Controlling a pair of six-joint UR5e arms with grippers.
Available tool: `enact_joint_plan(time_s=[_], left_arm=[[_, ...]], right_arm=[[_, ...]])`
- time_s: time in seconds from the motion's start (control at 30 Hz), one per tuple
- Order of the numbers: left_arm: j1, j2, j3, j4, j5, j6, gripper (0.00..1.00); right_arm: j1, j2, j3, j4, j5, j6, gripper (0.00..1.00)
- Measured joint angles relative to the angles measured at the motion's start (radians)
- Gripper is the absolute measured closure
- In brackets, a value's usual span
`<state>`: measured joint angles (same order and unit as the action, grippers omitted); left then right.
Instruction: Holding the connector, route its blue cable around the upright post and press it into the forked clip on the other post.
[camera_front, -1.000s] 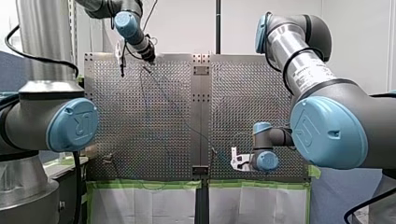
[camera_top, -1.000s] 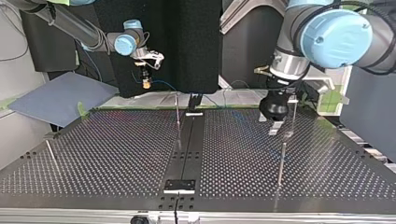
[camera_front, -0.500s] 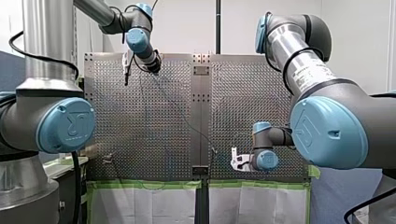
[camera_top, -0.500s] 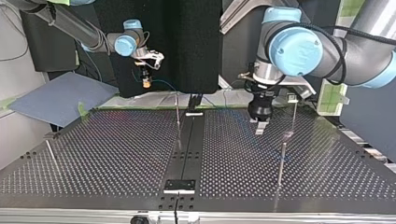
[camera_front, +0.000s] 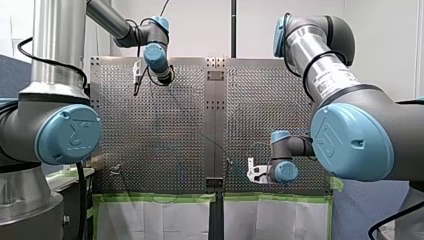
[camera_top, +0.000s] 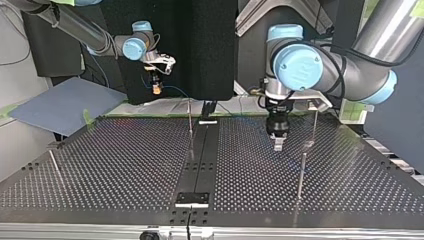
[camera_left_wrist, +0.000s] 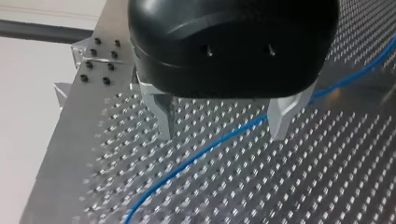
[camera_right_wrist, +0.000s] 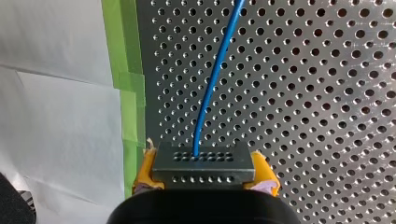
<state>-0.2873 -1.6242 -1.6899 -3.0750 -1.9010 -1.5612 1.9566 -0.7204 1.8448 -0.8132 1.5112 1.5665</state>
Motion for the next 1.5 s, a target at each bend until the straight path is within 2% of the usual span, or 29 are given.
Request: enact_joint_plan(time_s=[0.13, 0.43, 0.6, 0.9, 1.07, 1.23, 1.5], left_arm=[[-0.001, -0.003, 0.001, 0.037, -0.034, 0.037, 0.02], [-0.027, -0.063, 0.010, 0.101, -0.053, 0.114, 0.02], [-0.038, -0.077, 0.026, 0.111, -0.074, 0.154, 0.02], [-0.037, -0.080, 0.090, 0.099, -0.131, 0.227, 0.02], [-0.035, -0.089, 0.129, 0.082, -0.131, 0.271, 0.02], [-0.045, -0.121, 0.161, 0.048, -0.135, 0.314, 0.02], [-0.046, -0.158, 0.198, 0.030, -0.141, 0.377, 0.02]], right_arm=[[0.000, 0.000, 0.000, -0.001, 0.000, 0.000, 1.00], [0.000, 0.000, 0.000, 0.002, 0.000, 0.000, 1.00], [0.000, 0.000, 0.000, 0.002, -0.001, 0.000, 1.00], [0.000, 0.000, 0.000, 0.004, -0.003, 0.000, 1.00], [0.000, 0.000, 0.000, 0.003, -0.003, 0.001, 1.00], [0.000, 0.000, 0.000, 0.002, -0.004, 0.002, 1.00], [0.001, 0.000, 0.000, 0.003, -0.005, 0.002, 1.00]])
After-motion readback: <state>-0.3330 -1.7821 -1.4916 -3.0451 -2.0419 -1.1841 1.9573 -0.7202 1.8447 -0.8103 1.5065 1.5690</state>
